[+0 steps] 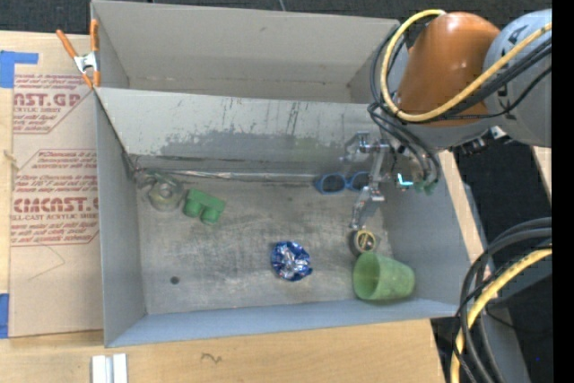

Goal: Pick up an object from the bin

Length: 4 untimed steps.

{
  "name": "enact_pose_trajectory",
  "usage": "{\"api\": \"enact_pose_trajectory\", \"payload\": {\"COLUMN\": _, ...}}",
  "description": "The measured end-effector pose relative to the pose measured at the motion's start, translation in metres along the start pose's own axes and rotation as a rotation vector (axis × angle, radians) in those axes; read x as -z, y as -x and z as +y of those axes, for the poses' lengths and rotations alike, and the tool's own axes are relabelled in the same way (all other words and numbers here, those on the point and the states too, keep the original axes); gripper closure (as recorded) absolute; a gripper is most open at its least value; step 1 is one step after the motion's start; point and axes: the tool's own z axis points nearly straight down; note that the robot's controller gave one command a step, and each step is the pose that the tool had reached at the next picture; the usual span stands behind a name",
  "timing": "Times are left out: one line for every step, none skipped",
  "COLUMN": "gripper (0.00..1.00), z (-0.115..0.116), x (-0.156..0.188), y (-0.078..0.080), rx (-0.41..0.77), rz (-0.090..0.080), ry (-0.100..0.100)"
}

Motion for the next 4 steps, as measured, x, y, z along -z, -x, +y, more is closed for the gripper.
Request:
{"api": "enact_pose_trajectory", "payload": {"gripper": 0.0, "z": 0.077, "x": -0.108, "y": -0.065, "rx": -0.26, "rz": 0.001, "ry": 0.001}}
{"api": "enact_pose_trajectory", "payload": {"gripper": 0.0, "z": 0.093, "x": -0.111, "y": -0.087, "rx": -0.216, "rz": -0.019, "ry": 0.001}}
{"api": "enact_pose_trajectory", "payload": {"gripper": 0.0, "z": 0.007, "x": -0.082, "y": -0.092, "rx": -0.19, "rz": -0.008, "ry": -0.004}}
{"api": "enact_pose_trajectory", "payload": {"gripper": 0.0, "z": -0.085, "x": -0.11, "y": -0.077, "rx": 0.694, "rz": -0.019, "ry": 0.012}}
